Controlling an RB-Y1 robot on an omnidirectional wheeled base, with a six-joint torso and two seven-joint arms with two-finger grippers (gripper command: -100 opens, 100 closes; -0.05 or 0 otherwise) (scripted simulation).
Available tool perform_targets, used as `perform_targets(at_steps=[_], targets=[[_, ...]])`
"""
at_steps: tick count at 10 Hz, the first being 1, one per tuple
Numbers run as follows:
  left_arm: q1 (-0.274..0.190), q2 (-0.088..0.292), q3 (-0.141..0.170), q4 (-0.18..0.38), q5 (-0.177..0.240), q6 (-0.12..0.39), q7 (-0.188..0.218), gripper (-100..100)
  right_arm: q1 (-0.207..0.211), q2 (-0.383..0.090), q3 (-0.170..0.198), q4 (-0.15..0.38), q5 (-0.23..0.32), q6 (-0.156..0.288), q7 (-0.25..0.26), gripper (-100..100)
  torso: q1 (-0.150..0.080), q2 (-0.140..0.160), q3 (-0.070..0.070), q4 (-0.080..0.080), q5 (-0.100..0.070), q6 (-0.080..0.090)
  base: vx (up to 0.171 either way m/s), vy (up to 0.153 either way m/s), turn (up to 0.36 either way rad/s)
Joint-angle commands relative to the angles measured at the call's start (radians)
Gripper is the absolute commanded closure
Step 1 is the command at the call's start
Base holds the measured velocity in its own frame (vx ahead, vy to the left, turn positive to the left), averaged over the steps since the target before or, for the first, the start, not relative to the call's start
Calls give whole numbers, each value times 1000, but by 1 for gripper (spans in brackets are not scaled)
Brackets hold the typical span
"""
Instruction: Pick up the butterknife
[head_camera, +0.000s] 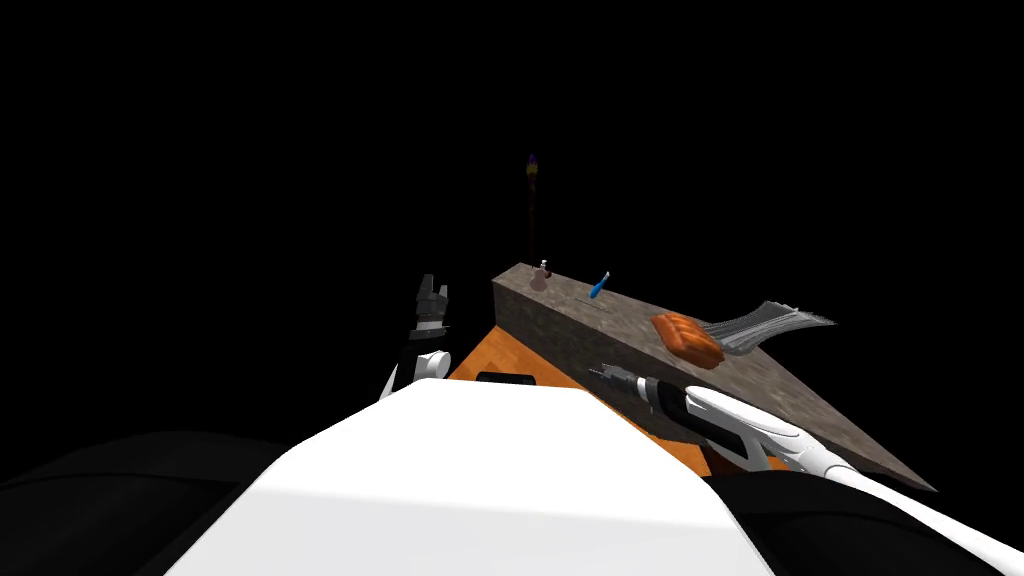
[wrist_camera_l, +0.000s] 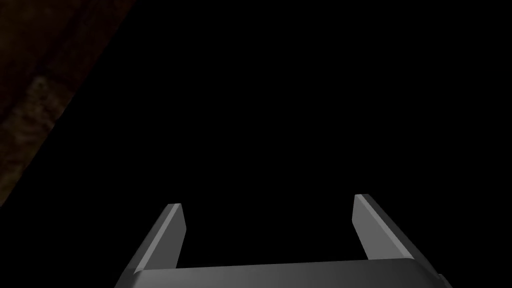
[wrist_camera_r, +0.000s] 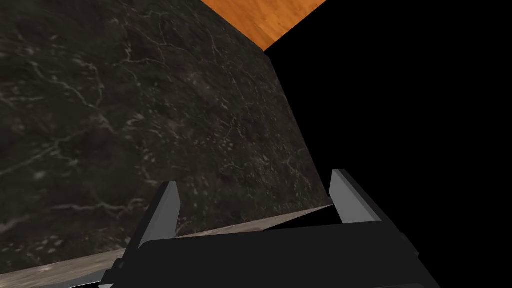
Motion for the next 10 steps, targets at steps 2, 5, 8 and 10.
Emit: perform_targets(at_steps=[2, 5, 8, 10], targets=[[0, 0, 0, 0, 0, 0, 0, 0, -6, -53, 14, 24, 37, 12, 10, -100, 0, -1, 0, 0, 0, -1, 64, -36, 159], [0, 0, 0, 0, 0, 0, 0, 0, -32, -126, 41, 74, 97, 22, 20, -100, -1, -2, -1, 0, 0, -1, 84, -53, 229], [0, 0, 0, 0, 0, 0, 0, 0, -69, -211, 82, 141, 179, 35, 36, -100, -1, -6, -3, -1, 0, -1, 144, -61, 263], [0, 0, 0, 0, 0, 0, 0, 0, -91, -251, 108, 179, 226, 44, 47, -100, -5, -8, -5, -2, -1, -1, 168, -157, 242]])
